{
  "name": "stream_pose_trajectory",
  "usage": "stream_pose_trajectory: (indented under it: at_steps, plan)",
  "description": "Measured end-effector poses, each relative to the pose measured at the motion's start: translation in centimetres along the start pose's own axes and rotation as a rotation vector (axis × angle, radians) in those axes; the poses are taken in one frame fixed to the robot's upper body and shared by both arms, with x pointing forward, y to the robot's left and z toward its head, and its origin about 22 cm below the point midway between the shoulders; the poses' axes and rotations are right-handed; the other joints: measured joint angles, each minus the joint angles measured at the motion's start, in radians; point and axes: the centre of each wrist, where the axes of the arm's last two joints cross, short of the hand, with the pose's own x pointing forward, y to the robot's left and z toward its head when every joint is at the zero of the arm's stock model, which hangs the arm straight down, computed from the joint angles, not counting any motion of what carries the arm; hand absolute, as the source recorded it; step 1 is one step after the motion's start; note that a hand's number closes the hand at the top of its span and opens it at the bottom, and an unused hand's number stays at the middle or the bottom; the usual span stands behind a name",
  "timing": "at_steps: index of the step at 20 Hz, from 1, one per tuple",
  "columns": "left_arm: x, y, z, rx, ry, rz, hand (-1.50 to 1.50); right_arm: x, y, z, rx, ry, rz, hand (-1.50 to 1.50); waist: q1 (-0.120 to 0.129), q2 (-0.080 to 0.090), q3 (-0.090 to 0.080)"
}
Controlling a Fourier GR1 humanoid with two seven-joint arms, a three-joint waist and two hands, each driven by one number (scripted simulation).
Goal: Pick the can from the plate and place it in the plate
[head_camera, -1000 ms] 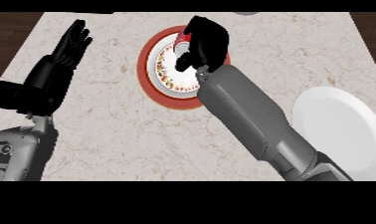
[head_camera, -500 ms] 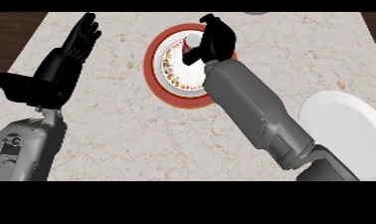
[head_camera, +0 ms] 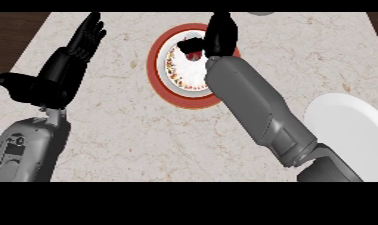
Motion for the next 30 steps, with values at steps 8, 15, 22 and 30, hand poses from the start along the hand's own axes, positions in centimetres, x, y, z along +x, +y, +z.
stream_pose_trajectory:
  at_steps: [8,15,22,30]
  plan:
    - [-0.8,1.4,0.5,0.041,0.029,-0.005,0.00,-0.4,-0.7,0.0,-0.078,-0.012,-0.234,-1.50,-0.038,-0.011,0.000]
    - [-1.2,2.7,1.7,0.089,0.055,-0.014,0.00,-3.2,-1.5,0.6,-0.118,-0.001,-0.361,-1.50,-0.091,-0.027,-0.001]
    - [-1.9,4.1,2.8,0.111,0.072,-0.020,0.00,-9.2,-5.0,1.8,-0.123,-0.027,-0.388,-1.50,-0.123,-0.035,-0.001]
    - [-1.9,4.2,2.9,0.123,0.067,-0.024,0.00,-14.6,-10.6,4.7,-0.104,-0.050,-0.368,-1.50,-0.128,-0.036,-0.001]
